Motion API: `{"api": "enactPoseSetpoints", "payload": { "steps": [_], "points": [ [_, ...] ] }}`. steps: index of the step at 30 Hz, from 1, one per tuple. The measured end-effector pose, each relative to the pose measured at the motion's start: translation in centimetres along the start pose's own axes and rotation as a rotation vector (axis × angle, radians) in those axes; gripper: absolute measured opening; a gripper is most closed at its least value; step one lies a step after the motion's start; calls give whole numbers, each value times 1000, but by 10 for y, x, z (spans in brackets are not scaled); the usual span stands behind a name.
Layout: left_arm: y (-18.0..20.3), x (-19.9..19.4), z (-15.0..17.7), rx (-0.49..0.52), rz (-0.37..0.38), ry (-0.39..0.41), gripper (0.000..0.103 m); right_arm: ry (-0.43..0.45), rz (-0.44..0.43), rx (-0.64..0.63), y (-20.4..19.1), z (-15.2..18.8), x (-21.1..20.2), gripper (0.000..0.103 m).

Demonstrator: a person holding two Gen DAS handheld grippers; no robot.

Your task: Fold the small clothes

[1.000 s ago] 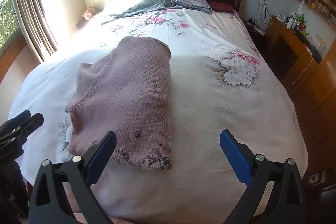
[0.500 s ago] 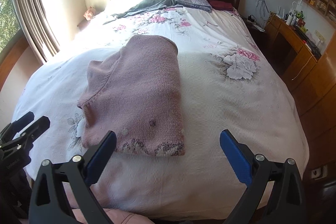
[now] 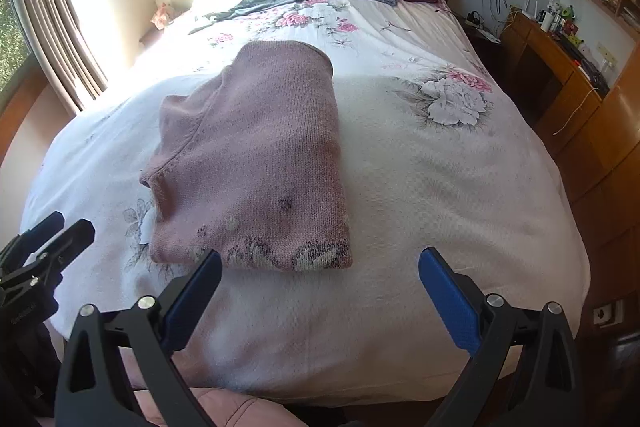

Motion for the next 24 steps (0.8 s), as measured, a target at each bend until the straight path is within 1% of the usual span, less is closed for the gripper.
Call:
{"api": "enactPoseSetpoints", "payload": {
  "steps": [13,19,24],
  "points": [
    [-7,10,8,-19,-17,-43,89,-51,-6,-3,-4,11,15,99],
    [-10,12,7,-22,-20,-51,89,-22,48,-35,-5,7,13,99],
    [-11,12,7,-24,-21,-55,89,-51,46,-31,-6,9,17,99]
  ]
}}
Point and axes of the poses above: each gripper's, at about its wrist camera, not at the fingertips, and x roughly the way its jaws point, y to its right, z to its underside, the point moved 9 cm from there along x, roughly the way its jaws point, and after that the axes turned 6 degrees about -x, right-handed, at the moved point
